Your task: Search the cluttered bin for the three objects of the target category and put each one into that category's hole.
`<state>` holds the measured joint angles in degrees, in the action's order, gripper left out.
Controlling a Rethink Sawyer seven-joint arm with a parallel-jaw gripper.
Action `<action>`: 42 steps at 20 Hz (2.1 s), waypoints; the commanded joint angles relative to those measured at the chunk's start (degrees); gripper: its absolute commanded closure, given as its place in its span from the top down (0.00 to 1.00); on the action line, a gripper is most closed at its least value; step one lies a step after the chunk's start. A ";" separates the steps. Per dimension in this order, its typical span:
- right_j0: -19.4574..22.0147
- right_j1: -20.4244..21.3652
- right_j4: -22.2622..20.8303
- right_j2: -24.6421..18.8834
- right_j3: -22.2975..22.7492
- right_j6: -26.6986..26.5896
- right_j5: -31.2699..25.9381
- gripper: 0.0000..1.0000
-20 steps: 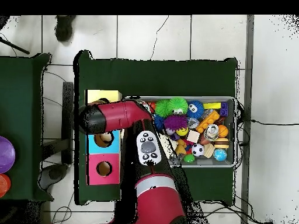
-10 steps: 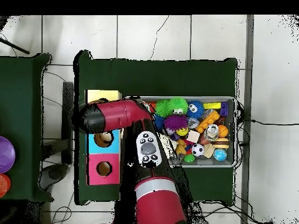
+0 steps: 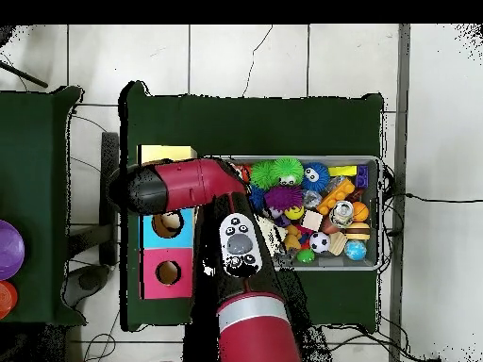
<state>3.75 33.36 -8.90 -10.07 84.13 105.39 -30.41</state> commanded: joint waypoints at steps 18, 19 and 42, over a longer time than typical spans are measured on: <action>-0.48 1.53 1.79 -2.35 5.52 3.89 -6.96 0.00; -0.49 1.36 1.73 -2.31 5.42 3.93 -6.78 0.00; -1.56 6.62 3.12 -1.28 8.71 5.14 -11.17 0.00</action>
<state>2.10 39.24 -7.46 -10.07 84.59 105.39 -34.66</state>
